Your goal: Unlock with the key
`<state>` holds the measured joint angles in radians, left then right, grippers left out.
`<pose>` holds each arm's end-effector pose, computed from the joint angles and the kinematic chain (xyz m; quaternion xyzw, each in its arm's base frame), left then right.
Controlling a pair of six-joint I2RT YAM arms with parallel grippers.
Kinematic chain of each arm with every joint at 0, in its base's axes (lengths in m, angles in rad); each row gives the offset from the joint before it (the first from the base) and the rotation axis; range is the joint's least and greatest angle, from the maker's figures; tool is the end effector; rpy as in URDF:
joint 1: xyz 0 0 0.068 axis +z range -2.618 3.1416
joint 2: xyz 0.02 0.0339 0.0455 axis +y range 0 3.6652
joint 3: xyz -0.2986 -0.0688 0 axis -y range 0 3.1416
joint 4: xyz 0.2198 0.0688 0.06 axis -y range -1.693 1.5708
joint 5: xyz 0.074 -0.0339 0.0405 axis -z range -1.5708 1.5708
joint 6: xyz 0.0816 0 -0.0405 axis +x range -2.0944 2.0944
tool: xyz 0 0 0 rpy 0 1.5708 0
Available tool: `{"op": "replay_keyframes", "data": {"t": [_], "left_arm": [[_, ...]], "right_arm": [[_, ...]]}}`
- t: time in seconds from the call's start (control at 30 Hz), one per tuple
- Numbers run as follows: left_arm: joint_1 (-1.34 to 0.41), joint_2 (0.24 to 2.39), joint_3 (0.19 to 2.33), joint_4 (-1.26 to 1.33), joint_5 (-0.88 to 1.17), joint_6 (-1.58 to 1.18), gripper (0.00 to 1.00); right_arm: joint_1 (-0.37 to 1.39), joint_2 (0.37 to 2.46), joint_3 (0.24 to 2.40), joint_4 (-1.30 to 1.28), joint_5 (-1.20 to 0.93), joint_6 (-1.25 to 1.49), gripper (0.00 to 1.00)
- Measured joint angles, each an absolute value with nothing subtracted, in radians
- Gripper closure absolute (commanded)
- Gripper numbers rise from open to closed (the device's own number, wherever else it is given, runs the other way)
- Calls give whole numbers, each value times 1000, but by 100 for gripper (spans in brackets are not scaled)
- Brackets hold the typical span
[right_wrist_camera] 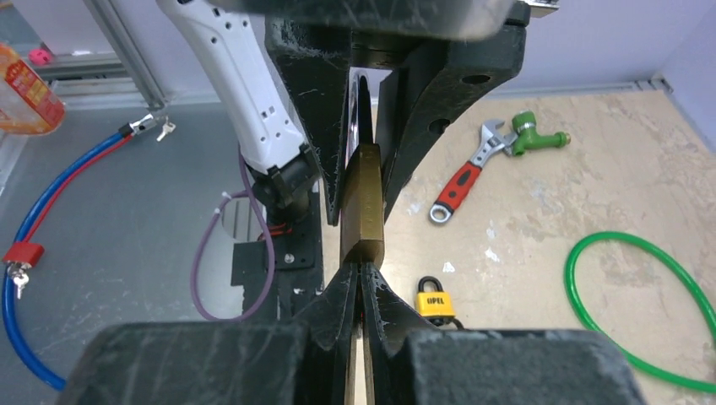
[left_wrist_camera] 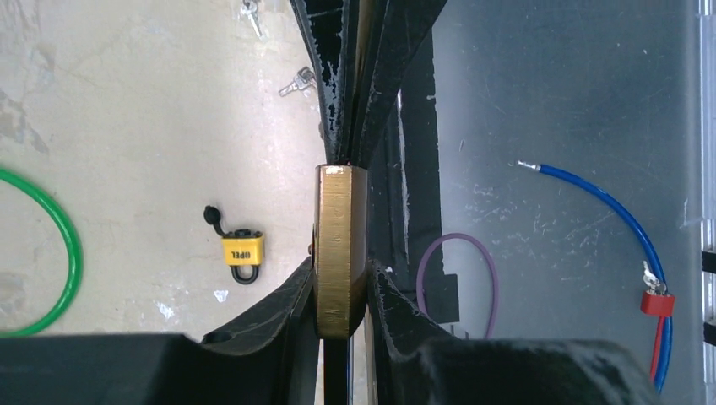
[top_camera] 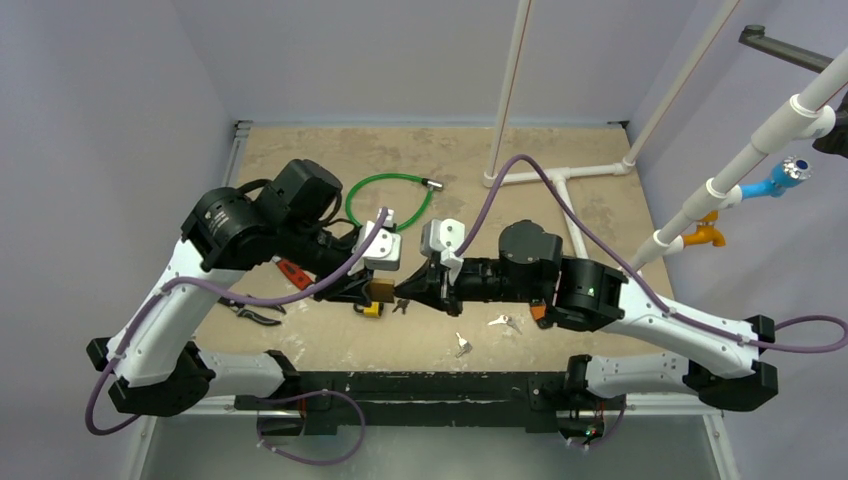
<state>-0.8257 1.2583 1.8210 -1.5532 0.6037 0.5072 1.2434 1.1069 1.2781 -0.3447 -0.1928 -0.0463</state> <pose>0.0741 -0.1486 0.4476 0.6324 0.6665 -0.3246 0.2245 0.0638 0.2366 0.4505 -0.5076 0.5719 0.4216 0.4874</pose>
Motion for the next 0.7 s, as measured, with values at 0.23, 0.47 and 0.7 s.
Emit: {"op": "replay_keyframes", "data": {"t": [0.23, 0.47, 0.7], "left_arm": [[-845, 1232, 1848, -1490, 626, 516, 100], [-871, 1206, 1800, -1345, 685, 519, 100], [-871, 1201, 1800, -1325, 683, 519, 100]], "right_arm": [[1247, 1044, 1274, -290, -193, -33, 45], [1256, 961, 1273, -240, -139, -36, 60], [1256, 920, 1268, -235, -121, -26, 61]]}}
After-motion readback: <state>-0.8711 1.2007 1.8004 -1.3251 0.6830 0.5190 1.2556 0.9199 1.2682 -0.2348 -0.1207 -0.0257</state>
